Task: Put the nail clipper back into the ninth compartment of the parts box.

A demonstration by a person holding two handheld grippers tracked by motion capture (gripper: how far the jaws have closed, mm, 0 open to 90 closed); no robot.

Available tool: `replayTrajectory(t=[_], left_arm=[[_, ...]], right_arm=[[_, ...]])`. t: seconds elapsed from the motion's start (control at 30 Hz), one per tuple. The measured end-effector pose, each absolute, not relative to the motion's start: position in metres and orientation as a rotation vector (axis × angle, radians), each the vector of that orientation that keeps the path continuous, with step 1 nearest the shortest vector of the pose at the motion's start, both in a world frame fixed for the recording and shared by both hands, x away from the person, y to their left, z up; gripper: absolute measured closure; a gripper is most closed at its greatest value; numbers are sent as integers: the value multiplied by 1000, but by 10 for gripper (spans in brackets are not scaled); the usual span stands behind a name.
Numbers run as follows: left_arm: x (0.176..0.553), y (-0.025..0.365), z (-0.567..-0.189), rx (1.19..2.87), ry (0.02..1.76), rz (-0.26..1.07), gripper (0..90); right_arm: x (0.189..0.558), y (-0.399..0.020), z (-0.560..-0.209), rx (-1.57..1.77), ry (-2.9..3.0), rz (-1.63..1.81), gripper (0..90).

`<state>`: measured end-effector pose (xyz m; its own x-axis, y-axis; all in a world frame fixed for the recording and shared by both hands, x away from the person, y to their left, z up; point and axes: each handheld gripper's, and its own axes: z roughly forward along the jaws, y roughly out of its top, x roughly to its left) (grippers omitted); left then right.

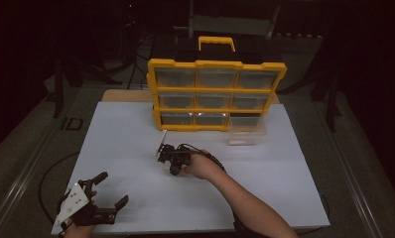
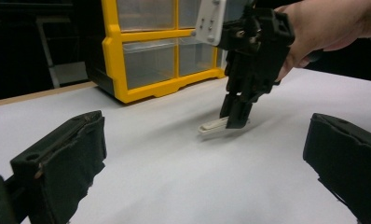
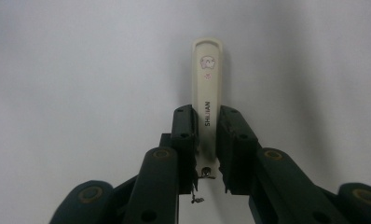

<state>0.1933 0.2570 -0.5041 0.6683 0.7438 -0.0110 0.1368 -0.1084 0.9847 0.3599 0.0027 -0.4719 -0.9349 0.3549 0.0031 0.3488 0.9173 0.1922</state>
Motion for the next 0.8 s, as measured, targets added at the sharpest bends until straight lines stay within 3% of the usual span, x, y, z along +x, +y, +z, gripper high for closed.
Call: replayTrajectory(t=[0.8], left_arm=[[196,254,-507,1644,742,577,5]], right_arm=[[360,-73,-447,362,3033,334,777]])
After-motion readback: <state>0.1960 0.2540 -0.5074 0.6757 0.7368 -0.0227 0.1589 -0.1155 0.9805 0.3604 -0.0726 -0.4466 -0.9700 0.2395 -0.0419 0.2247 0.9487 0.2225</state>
